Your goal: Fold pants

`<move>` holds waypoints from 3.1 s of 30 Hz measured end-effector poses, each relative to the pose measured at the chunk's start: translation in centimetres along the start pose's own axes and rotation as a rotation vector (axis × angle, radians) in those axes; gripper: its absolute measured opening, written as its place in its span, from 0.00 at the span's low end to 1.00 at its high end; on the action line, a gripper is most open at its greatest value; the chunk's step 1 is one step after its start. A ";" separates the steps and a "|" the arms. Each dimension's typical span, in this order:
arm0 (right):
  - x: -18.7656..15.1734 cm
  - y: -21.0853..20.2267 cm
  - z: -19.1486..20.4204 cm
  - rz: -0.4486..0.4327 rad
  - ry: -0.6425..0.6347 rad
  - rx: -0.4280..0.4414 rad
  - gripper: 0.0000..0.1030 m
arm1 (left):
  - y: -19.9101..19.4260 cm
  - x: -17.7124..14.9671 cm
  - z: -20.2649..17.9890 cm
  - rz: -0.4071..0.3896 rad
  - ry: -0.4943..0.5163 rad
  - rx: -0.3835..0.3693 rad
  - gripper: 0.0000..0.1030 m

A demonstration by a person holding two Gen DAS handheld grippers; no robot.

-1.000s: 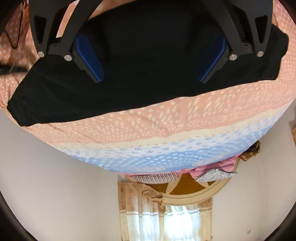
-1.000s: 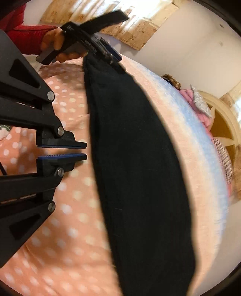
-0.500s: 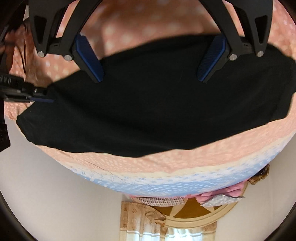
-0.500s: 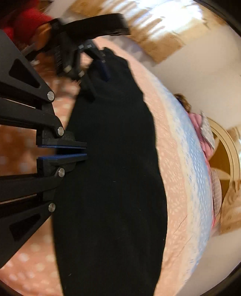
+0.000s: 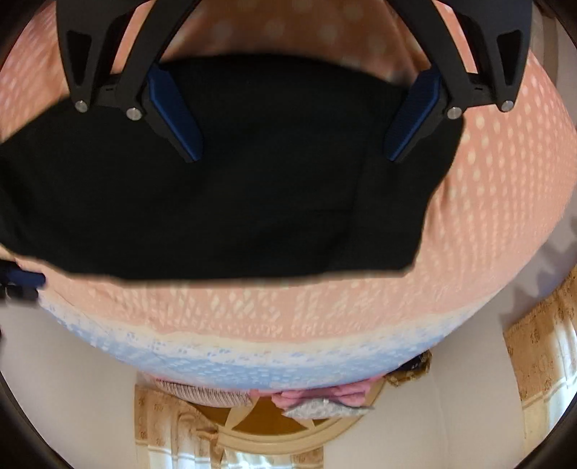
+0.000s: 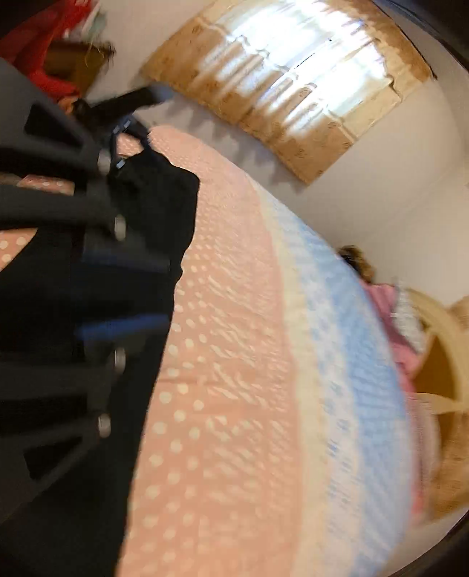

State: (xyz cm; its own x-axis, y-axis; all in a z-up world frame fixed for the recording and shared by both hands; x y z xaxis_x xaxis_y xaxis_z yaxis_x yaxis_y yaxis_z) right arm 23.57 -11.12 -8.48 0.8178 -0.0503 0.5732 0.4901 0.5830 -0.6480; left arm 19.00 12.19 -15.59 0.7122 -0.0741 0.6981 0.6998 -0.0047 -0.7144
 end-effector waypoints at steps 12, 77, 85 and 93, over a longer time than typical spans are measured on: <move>-1.2 6.0 3.0 0.253 -0.174 0.112 0.57 | 1.6 1.7 -0.3 0.015 -0.093 -0.033 0.99; 1.6 13.3 7.6 0.055 -0.560 -0.414 0.06 | 0.6 0.0 -0.8 -0.047 -0.035 0.023 1.00; 2.0 13.5 6.3 0.053 -0.446 -0.346 0.11 | 0.5 0.0 -0.6 -0.057 -0.035 0.020 1.00; -2.8 5.4 5.3 0.009 -0.171 -0.240 0.12 | 0.4 0.0 -0.6 -0.051 -0.035 0.023 1.00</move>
State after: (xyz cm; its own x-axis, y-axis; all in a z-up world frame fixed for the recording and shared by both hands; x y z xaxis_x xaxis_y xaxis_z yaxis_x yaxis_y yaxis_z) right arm 22.36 -3.53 -10.91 0.7700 0.1032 0.6296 0.5568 0.3729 -0.7422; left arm 19.24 11.55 -15.94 0.6768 -0.0389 0.7351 0.7360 0.0151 -0.6768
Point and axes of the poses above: each gripper's, at about its wrist camera, not at the fingertips, and y roughly the way its jaws point, z to its left, x to its top, the point moved 8 cm from there along y, roughly the way its jaws point, and after that the axes turned 1 degree about -x, right-handed, at the moved point
